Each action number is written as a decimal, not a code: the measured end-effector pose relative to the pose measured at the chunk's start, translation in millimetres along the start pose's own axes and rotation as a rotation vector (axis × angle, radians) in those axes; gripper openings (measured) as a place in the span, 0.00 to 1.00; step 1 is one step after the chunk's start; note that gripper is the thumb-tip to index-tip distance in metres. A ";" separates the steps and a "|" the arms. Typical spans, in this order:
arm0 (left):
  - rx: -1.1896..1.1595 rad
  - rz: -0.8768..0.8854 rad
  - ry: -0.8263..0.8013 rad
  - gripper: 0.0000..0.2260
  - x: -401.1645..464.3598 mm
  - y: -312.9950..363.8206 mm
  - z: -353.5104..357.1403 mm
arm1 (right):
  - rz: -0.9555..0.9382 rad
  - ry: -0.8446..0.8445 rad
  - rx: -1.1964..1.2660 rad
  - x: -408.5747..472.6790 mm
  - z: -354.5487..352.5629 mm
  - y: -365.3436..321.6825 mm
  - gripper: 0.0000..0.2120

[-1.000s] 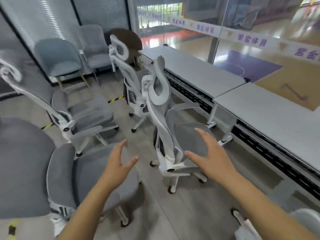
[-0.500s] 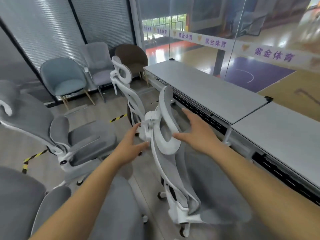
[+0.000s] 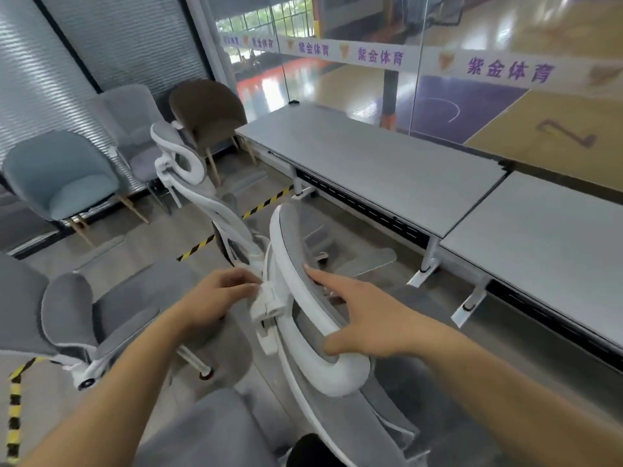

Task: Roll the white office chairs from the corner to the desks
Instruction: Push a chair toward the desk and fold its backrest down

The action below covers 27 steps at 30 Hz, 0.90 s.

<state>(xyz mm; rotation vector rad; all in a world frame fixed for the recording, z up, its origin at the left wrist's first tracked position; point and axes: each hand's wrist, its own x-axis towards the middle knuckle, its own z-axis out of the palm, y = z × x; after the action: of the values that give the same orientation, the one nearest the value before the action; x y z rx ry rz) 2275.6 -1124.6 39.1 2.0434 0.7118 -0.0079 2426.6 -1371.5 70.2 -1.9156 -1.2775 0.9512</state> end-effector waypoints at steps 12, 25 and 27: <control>0.485 0.171 -0.437 0.29 91.1 -38.3 -14.3 | 0.089 -0.064 0.170 -79.5 -33.9 22.3 0.36; 0.384 0.554 -0.835 0.24 156.9 -85.8 -23.5 | 0.476 0.851 0.456 -116.7 58.8 -4.4 0.32; 0.360 0.607 -0.748 0.23 152.3 -90.7 -29.5 | 0.492 0.935 0.448 -102.3 70.8 -17.9 0.35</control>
<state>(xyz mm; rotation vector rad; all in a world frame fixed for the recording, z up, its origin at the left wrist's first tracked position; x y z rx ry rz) 2350.1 -992.8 -57.6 2.2834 -0.4046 -0.5514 2331.6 -1453.7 69.2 -1.9318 -0.0494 0.3760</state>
